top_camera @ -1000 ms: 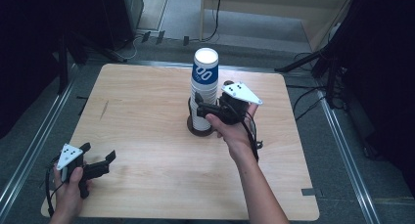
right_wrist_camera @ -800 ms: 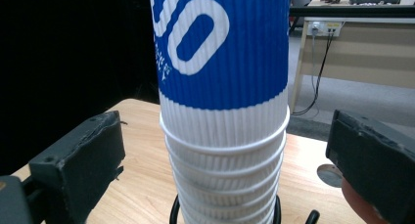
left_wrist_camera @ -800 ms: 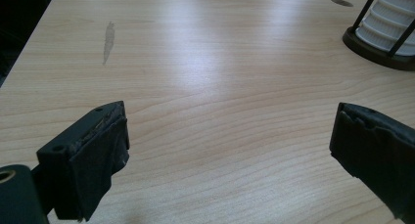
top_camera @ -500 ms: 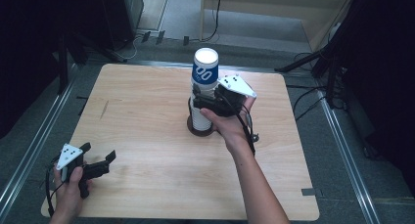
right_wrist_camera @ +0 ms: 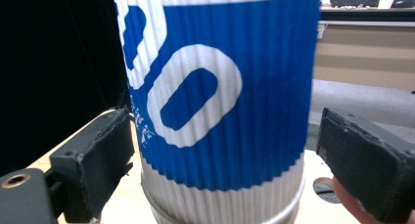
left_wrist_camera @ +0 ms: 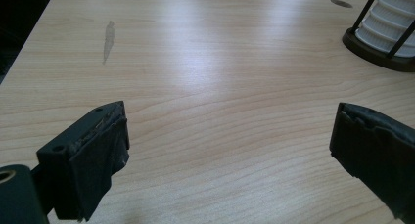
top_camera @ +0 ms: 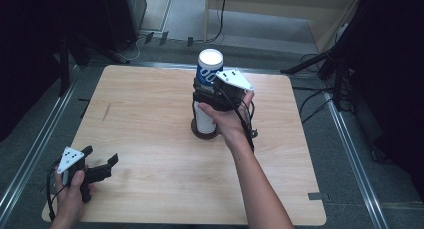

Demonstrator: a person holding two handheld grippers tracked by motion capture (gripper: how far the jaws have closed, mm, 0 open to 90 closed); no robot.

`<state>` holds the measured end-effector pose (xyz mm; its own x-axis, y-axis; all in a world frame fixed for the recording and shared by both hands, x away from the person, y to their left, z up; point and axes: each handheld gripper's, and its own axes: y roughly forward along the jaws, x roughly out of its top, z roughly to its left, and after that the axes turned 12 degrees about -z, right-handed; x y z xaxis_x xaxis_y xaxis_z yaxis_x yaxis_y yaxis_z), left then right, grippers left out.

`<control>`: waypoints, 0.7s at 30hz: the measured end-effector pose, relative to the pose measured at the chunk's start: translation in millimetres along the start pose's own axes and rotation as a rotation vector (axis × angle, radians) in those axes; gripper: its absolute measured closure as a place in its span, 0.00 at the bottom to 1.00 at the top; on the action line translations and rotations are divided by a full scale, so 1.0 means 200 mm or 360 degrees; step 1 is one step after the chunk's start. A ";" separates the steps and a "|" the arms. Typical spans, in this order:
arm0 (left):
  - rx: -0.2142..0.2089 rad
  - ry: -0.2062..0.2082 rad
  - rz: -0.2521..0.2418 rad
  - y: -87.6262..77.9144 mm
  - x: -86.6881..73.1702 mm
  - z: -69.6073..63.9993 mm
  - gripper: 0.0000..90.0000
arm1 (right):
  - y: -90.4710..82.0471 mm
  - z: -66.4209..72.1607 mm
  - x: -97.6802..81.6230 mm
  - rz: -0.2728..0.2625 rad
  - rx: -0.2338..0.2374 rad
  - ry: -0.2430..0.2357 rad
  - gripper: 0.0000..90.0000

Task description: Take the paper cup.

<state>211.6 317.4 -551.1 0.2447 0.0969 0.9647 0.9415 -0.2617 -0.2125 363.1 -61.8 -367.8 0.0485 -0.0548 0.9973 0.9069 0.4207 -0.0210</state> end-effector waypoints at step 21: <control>-0.0002 -0.0014 -0.0007 0.00 0.00 0.01 0.02 | 0.05 0.02 -0.02 -0.0033 -0.0028 0.0013 0.18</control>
<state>212.5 318.4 -551.4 0.2425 0.1066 0.9643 0.9423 -0.2622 -0.2080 371.0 -54.1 -372.0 0.0326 -0.0708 0.9970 0.9151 0.4033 -0.0013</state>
